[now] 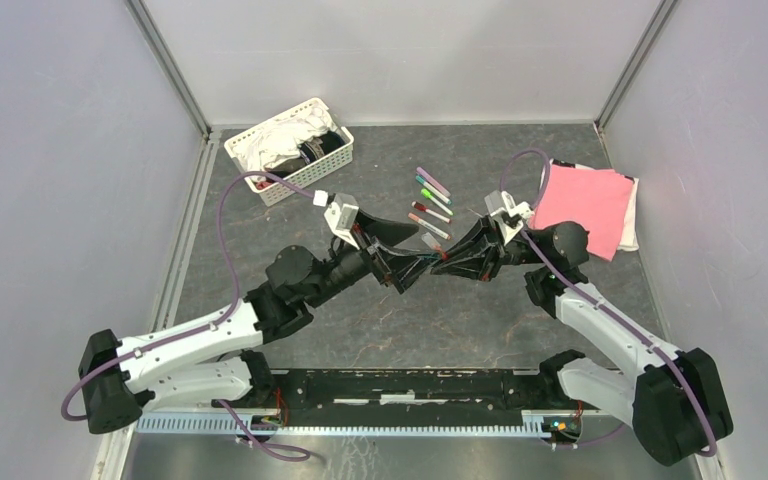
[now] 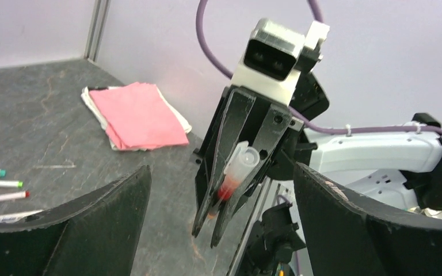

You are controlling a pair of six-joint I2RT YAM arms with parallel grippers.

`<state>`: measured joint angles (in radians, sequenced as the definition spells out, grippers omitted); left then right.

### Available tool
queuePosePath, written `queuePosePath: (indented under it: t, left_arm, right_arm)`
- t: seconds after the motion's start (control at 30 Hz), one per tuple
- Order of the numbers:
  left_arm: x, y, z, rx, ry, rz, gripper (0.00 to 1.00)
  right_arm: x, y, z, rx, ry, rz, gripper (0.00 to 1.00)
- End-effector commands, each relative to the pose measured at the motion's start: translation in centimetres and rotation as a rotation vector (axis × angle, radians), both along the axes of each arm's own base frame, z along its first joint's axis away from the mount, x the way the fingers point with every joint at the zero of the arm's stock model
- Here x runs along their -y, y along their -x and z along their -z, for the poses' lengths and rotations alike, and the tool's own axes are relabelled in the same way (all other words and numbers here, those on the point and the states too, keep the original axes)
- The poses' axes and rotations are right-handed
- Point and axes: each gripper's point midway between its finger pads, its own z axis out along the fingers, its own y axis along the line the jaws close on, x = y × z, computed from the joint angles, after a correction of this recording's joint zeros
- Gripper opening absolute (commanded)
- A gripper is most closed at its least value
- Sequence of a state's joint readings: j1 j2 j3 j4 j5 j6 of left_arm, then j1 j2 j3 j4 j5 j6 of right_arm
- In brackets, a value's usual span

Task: Insert the pens into the pen caps
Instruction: Press the pen cap onto the pen.

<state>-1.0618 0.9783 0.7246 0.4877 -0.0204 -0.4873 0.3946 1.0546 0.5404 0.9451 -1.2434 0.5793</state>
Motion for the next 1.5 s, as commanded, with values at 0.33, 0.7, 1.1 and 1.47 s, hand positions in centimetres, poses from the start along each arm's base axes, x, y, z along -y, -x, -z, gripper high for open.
queuePosePath:
  t: [0.33,0.7,1.1,1.47]
  left_arm:
    - [0.5,-0.6,-4.1,0.071,0.145,-0.011,0.77]
    - [0.8,-0.9,-4.3,0.068,0.152,-0.015,0.66]
    - [0.5,-1.1,-5.1,0.082,0.166,-0.037,0.61]
    - [0.9,-1.2,-5.5,0.091,0.161,-0.031,0.56]
  right_arm:
    - [0.2,-0.1,-1.9,0.022,-0.05,0.015,0.0]
    - [0.2,-0.5,-1.5,-0.005,-0.049,0.032,0.0]
    - [0.3,-0.9,-1.2,-0.018,-0.044,0.05,0.0]
    - [0.3,-1.0,-1.1,-0.024,-0.042,0.055,0.0]
